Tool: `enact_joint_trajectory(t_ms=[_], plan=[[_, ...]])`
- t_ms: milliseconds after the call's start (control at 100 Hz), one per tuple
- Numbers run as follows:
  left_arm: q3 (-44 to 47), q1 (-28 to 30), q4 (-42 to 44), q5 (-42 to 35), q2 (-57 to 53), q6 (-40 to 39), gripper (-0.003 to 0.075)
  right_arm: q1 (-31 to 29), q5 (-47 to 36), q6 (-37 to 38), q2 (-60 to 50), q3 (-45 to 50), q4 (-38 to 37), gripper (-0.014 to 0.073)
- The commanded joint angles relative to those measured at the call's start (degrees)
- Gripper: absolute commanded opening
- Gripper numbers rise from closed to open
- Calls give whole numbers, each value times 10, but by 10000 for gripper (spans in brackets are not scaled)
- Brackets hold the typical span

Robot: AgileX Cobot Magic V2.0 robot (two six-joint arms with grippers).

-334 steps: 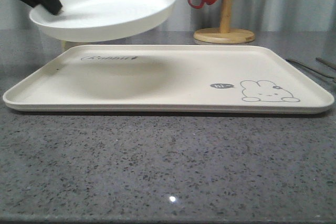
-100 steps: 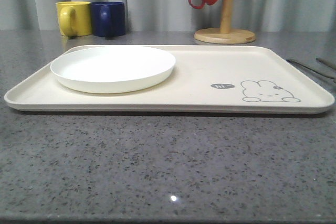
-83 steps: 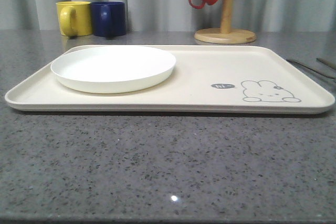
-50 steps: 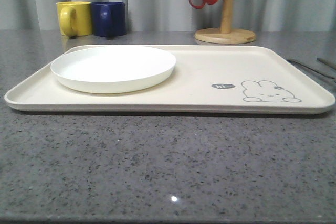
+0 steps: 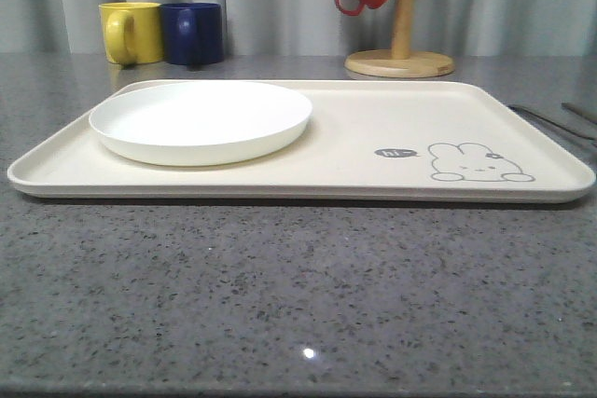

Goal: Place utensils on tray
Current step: 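Lower the right gripper over the steel fork, then grasp the steel fork with the right gripper and lift it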

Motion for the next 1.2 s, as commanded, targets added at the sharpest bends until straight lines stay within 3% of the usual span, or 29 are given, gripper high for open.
enact_joint_trajectory(t_ms=[0,80,250,350,540,720,1190], plan=[[-15,-2,-7,-35,3,0,-17,-2,-13,-4,36,-35,1,-63],[-15,-2,-7,-35,3,0,-17,-2,-10,-4,54,-35,1,9],[-15,-2,-7,-35,3,0,-17,-2,-6,-5,70,-35,0,342],[-15,-2,-7,-35,3,0,-17,-2,-4,-5,70,-35,0,463],[-15,-2,-7,-35,3,0,-17,1,-16,-48,82,-45,10,465],[-15,-2,-7,-35,3,0,-17,1,1,-118,172,-108,52,465],[-15,-2,-7,-35,3,0,-17,42,15,-139,400,-244,43,465]])
